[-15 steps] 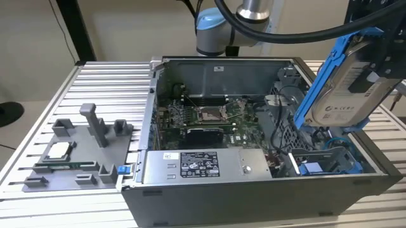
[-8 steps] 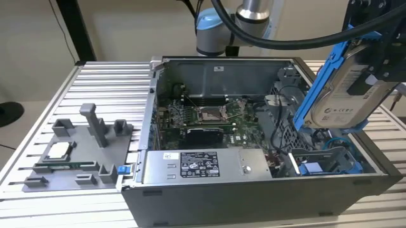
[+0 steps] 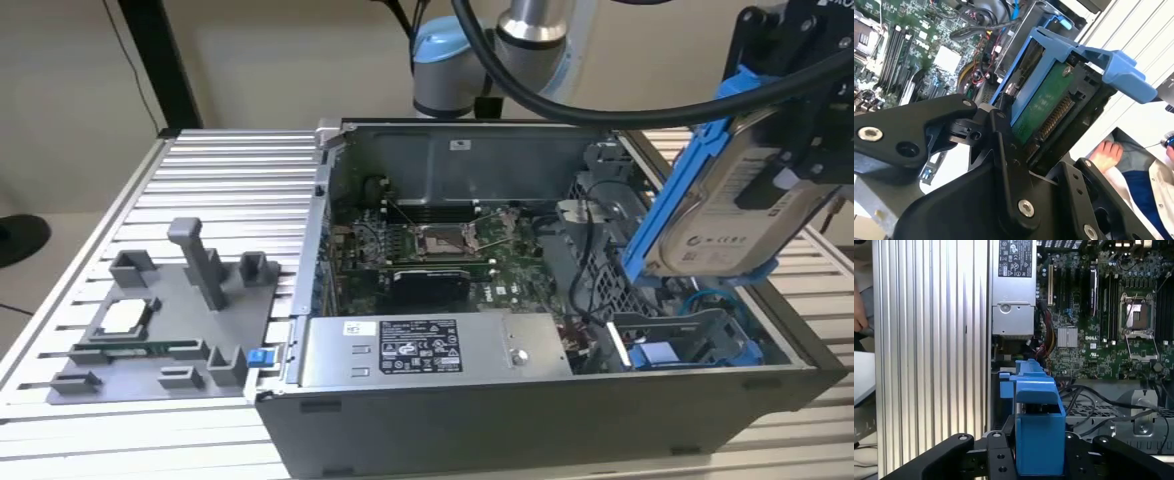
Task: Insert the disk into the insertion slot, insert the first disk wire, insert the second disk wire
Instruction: 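Insert the disk into the insertion slot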
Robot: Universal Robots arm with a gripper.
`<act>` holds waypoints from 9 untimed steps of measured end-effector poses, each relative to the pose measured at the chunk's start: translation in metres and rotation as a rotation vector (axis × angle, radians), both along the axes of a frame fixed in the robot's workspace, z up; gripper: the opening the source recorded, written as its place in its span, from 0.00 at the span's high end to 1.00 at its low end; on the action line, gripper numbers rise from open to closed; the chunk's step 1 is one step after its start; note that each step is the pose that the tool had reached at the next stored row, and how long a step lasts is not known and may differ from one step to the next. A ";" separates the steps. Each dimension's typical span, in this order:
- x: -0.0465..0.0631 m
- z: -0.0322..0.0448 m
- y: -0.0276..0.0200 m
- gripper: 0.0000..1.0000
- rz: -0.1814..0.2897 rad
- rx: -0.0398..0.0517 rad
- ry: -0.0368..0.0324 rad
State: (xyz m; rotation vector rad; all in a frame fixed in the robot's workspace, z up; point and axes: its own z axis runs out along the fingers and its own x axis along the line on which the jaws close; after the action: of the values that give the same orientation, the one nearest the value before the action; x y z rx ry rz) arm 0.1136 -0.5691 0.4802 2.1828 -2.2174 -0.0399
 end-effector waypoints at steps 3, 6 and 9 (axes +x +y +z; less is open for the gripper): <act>0.002 -0.0019 -0.0004 1.00 0.001 -0.0001 0.0000; 0.003 -0.0038 -0.0005 1.00 0.001 -0.0002 0.0000; 0.003 -0.0042 -0.0006 1.00 0.001 -0.0001 0.0000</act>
State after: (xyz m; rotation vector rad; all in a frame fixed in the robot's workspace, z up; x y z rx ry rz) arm 0.1164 -0.5696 0.4760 2.1839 -2.2162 -0.0398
